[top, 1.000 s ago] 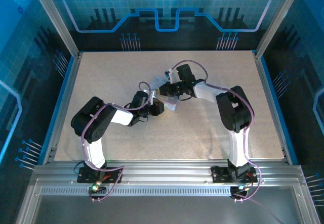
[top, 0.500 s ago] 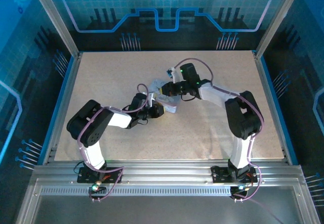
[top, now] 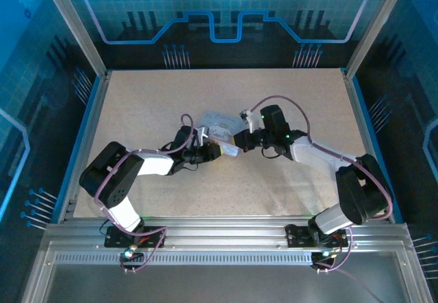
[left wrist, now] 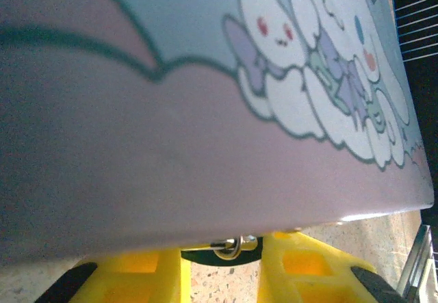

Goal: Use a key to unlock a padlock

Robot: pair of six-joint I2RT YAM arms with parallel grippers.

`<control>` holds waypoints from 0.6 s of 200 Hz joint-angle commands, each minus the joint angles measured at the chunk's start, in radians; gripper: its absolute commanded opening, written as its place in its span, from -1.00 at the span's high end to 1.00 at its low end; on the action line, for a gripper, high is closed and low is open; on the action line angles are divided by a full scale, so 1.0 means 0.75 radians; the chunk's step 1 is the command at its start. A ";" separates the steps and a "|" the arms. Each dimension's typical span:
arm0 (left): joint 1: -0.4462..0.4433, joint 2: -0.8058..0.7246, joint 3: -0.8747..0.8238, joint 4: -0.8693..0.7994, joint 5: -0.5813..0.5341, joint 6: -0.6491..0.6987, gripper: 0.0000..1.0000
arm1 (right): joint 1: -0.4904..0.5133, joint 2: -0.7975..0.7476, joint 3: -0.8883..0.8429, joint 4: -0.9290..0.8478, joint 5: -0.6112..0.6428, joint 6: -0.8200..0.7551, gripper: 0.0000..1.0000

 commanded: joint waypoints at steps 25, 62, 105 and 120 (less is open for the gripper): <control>-0.010 -0.064 0.011 -0.018 0.075 -0.107 0.55 | 0.128 -0.105 -0.200 0.172 0.178 -0.042 1.00; -0.010 -0.068 -0.003 0.005 0.085 -0.194 0.59 | 0.203 -0.116 -0.370 0.362 0.262 0.015 1.00; -0.009 -0.085 -0.026 0.010 0.078 -0.265 0.60 | 0.277 -0.058 -0.480 0.513 0.385 0.039 1.00; -0.010 -0.092 -0.029 0.001 0.075 -0.289 0.60 | 0.300 -0.027 -0.493 0.560 0.426 0.043 1.00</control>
